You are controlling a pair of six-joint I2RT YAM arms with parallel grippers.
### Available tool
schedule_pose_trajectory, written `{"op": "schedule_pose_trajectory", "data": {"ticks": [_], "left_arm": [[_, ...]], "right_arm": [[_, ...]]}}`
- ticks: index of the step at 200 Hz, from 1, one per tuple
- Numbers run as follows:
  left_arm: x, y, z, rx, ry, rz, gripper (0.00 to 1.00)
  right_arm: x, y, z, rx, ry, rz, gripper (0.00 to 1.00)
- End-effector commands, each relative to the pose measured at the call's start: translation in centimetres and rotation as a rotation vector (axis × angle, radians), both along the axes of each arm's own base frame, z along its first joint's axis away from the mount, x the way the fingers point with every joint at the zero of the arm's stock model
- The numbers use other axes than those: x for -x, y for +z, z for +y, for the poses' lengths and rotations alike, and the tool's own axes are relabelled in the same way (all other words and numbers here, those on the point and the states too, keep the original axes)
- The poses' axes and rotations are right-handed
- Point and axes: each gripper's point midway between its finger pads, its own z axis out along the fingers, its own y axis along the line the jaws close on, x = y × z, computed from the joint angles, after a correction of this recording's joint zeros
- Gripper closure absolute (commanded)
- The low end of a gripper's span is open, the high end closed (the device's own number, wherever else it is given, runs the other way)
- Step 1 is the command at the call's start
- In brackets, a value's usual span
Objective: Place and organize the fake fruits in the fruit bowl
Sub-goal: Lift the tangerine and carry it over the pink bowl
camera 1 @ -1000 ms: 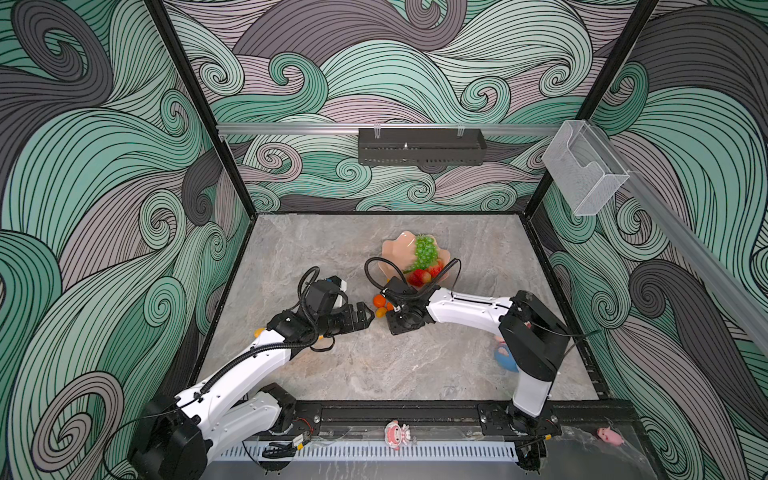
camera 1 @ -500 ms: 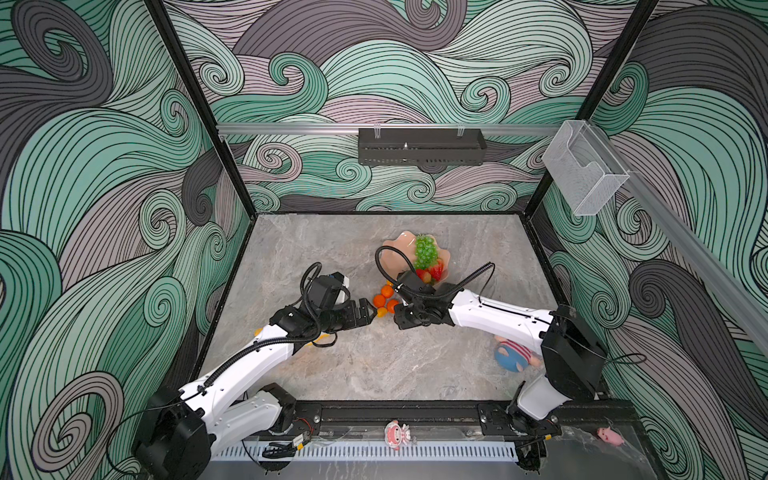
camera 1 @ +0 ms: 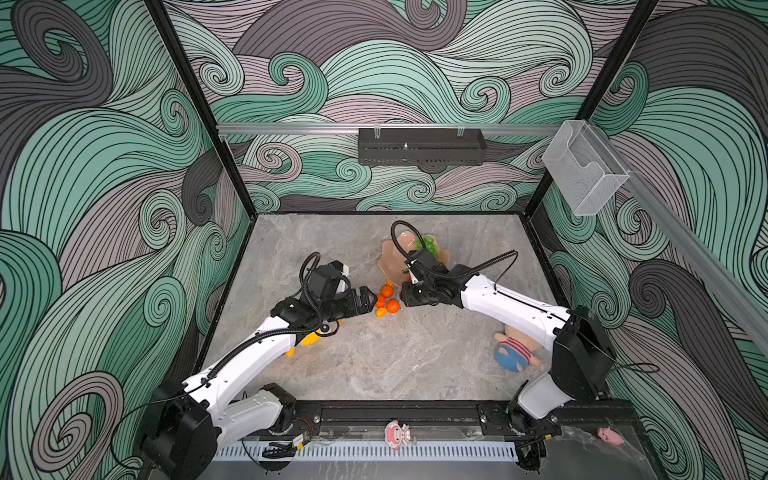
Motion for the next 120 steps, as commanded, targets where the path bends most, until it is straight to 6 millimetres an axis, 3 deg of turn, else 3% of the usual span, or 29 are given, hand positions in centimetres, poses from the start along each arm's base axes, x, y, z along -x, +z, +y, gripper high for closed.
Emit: {"op": "schedule_pose_trajectory", "data": {"ticks": [1, 120], "left_arm": [[-1.6, 2.0, 0.0, 0.018, 0.013, -0.055, 0.01], [-4.7, 2.4, 3.2, 0.074, 0.108, -0.043, 0.01]], "right_arm": [[-0.9, 1.1, -0.1, -0.005, 0.016, -0.011, 0.69], [-7.2, 1.6, 0.7, -0.003, -0.003, -0.054, 0.71]]}}
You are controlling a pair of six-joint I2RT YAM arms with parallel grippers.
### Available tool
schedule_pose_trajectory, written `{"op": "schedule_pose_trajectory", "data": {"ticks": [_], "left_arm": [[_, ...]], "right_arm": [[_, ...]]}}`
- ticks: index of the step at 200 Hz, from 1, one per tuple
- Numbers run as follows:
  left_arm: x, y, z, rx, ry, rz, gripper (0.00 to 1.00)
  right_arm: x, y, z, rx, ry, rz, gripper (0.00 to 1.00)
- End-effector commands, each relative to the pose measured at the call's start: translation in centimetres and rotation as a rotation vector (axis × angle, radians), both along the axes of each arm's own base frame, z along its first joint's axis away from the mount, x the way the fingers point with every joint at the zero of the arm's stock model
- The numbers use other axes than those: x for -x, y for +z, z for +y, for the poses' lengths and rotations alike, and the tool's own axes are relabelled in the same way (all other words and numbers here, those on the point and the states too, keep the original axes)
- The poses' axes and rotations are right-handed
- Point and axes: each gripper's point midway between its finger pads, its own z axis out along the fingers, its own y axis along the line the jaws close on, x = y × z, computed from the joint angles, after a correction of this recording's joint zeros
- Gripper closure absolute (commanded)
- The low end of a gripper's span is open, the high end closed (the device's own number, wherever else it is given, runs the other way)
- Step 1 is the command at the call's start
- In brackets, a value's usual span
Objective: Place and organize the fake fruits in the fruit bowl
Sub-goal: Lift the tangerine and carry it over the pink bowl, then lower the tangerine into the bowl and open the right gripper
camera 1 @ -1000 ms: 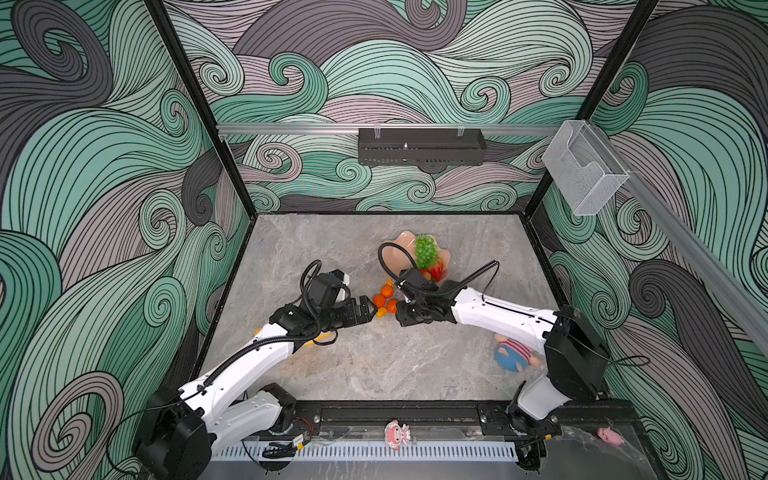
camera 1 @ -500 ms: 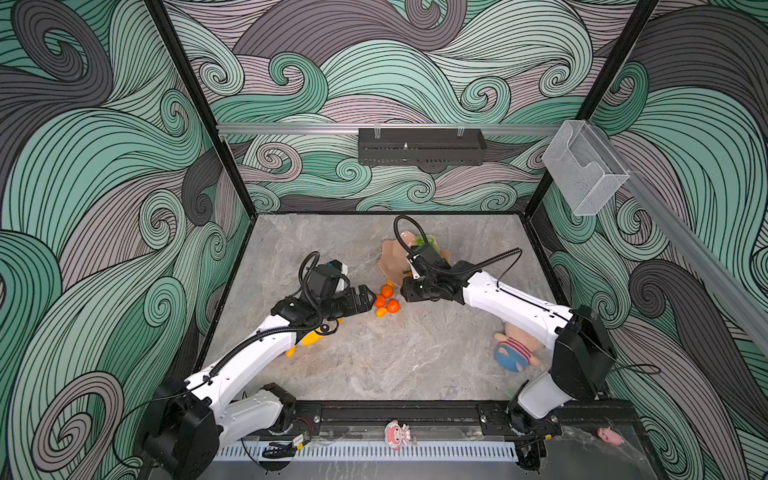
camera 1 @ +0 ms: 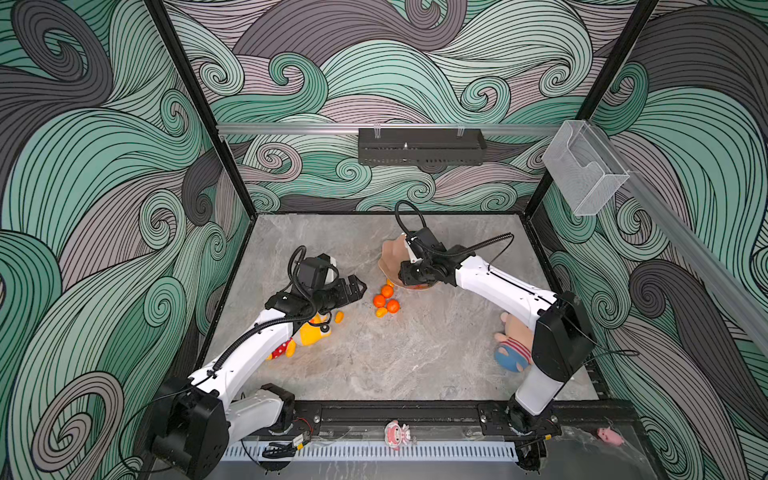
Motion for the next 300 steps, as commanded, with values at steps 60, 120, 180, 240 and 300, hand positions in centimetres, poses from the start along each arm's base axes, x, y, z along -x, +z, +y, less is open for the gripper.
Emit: {"op": "schedule_pose_trajectory", "data": {"ticks": [60, 120, 180, 240, 300], "left_arm": [[-4.6, 3.4, -0.1, 0.088, 0.017, -0.061, 0.01], [-8.1, 4.5, -1.7, 0.160, -0.022, -0.055, 0.02], [-11.1, 3.5, -2.8, 0.212, -0.054, -0.026, 0.02], [-11.6, 3.1, -2.8, 0.240, -0.064, -0.013, 0.01], [-11.1, 2.5, -2.6, 0.239, -0.057, 0.002, 0.01]], "right_arm": [[-4.7, -0.5, 1.3, 0.010, 0.005, -0.010, 0.71], [-9.1, -2.8, 1.3, 0.047, -0.023, -0.003, 0.71], [-12.4, -6.0, 1.2, 0.143, -0.009, 0.011, 0.71], [-13.7, -8.5, 1.6, 0.184, 0.000, 0.039, 0.68], [-13.8, -8.9, 1.8, 0.187, 0.008, 0.045, 0.51]]}}
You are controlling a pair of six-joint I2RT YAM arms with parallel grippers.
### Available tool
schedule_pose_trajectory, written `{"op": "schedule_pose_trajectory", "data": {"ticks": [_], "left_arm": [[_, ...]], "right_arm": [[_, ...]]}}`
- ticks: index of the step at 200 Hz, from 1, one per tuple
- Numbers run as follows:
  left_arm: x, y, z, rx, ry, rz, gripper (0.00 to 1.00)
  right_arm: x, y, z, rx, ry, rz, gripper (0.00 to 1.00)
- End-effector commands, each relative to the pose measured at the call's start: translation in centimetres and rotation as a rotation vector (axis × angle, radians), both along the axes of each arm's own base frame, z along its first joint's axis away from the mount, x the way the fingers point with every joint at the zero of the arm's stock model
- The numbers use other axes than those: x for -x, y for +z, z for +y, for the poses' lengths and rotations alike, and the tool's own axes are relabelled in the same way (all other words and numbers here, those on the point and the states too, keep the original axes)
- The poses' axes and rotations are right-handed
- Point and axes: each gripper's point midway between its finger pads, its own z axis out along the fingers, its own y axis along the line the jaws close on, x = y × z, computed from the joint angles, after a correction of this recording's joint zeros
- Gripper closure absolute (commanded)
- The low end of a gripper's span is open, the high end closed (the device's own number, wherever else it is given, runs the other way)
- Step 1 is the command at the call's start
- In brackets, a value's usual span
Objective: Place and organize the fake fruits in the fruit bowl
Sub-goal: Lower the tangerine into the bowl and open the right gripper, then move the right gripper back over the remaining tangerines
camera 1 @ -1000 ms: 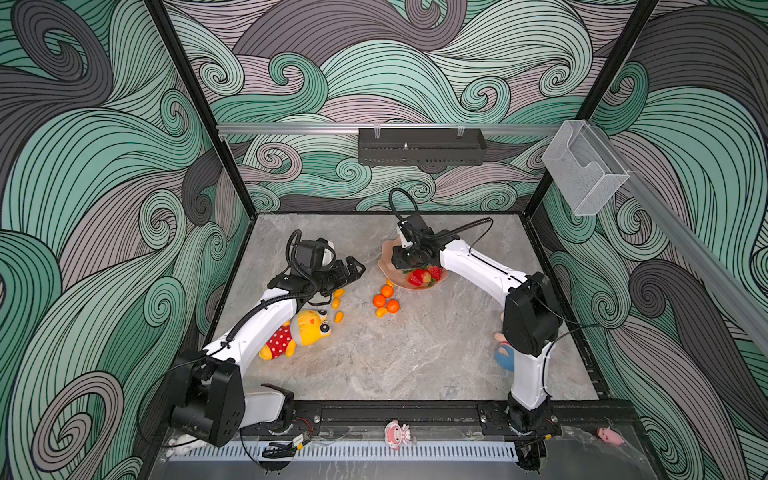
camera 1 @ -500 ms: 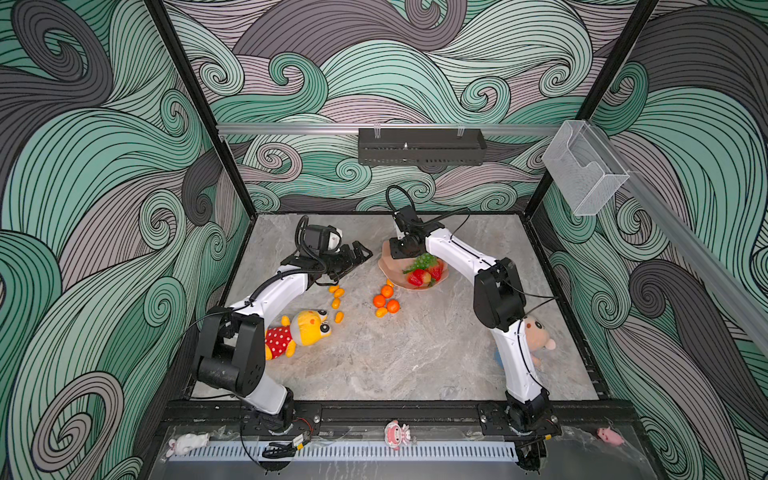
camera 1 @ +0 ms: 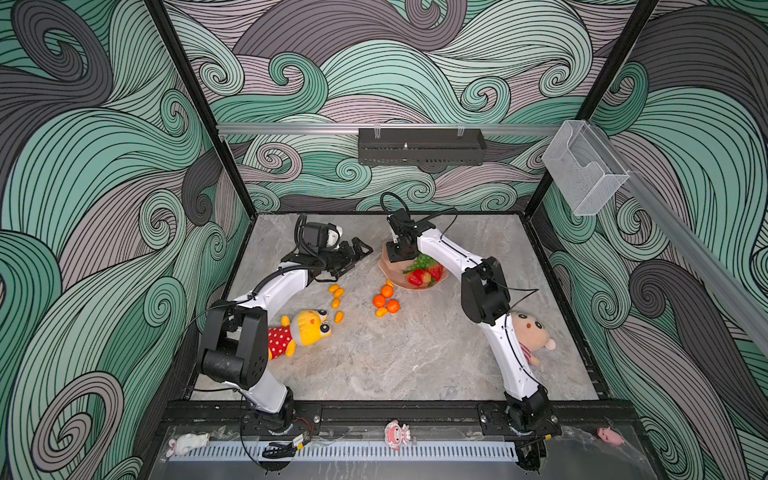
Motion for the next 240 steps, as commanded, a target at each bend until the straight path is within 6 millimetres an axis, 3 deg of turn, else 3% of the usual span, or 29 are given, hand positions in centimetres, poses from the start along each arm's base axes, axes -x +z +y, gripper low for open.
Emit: {"op": "schedule_pose_trajectory", "data": {"ticks": [1, 62, 105, 112, 170, 240], "left_arm": [[-0.1, 0.9, -0.1, 0.023, -0.006, -0.023, 0.01], [0.9, 1.7, 0.2, 0.013, -0.017, -0.038, 0.01], [3.9, 1.3, 0.8, -0.024, -0.013, -0.017, 0.01], [4.7, 2.1, 1.0, -0.023, -0.011, -0.039, 0.01], [9.9, 1.4, 1.8, -0.066, -0.001, -0.033, 0.01], [15.3, -1.1, 1.6, -0.106, -0.013, -0.024, 0.01]], "right_arm": [[-0.2, 0.4, -0.1, 0.015, 0.002, -0.008, 0.51], [-0.2, 2.6, -0.2, 0.004, 0.010, -0.037, 0.45], [0.6, 6.5, -0.3, -0.029, 0.019, -0.078, 0.45], [0.9, 7.1, -0.4, -0.034, 0.020, -0.082, 0.45], [6.3, 9.8, 0.3, -0.052, 0.058, -0.104, 0.45], [14.9, 9.7, 1.3, -0.056, 0.100, -0.097, 0.46]]}}
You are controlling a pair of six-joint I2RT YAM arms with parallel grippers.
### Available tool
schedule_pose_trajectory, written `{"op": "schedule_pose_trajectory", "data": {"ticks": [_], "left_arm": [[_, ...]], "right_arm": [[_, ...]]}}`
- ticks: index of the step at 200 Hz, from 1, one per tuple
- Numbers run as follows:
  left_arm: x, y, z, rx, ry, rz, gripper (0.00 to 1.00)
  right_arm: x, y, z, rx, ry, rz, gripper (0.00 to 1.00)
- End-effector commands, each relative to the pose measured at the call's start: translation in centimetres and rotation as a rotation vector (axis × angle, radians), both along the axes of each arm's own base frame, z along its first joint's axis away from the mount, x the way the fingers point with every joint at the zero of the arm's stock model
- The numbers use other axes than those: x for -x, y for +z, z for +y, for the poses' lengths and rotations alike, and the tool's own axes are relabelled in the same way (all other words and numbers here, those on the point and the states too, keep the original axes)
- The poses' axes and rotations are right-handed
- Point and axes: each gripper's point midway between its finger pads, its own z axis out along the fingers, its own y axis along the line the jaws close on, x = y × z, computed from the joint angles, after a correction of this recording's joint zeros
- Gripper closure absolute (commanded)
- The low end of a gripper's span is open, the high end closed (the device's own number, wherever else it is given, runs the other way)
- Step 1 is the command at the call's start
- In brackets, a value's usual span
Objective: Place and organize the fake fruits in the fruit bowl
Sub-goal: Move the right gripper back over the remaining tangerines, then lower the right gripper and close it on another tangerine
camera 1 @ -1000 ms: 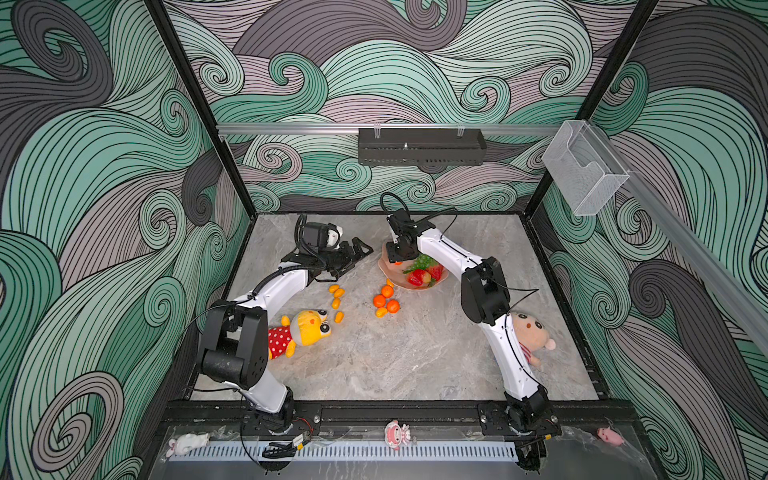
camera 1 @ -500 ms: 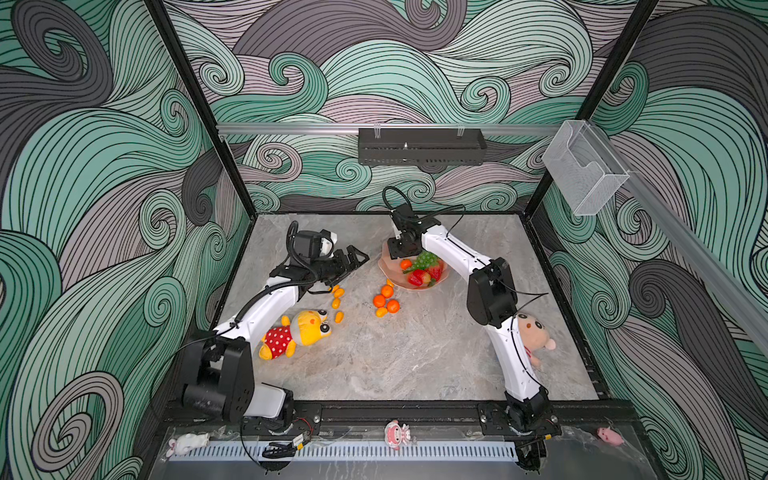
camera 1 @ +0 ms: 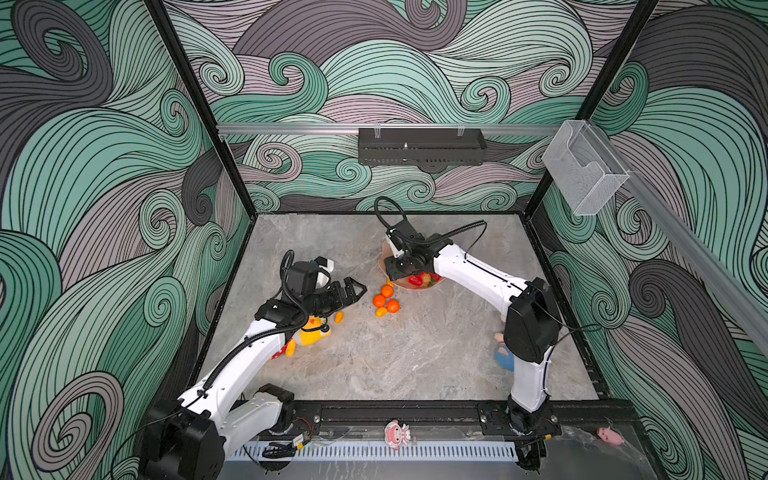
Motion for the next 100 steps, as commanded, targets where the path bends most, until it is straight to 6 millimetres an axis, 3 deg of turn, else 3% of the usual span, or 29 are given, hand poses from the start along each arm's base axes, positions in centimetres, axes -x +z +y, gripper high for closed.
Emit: {"op": "schedule_pose_trajectory", "data": {"ticks": [1, 52, 100], "left_arm": [[1.2, -0.9, 0.3, -0.031, 0.020, 0.010, 0.01], [2.8, -2.3, -0.2, -0.046, 0.047, -0.006, 0.01], [2.6, -2.5, -0.2, -0.081, 0.088, -0.062, 0.01]], "right_arm": [[1.7, 1.0, 0.0, -0.027, -0.033, -0.029, 0.46], [5.9, -1.3, -0.3, -0.036, -0.080, 0.044, 0.46], [6.2, -3.5, -0.7, 0.007, -0.114, 0.076, 0.47]]}}
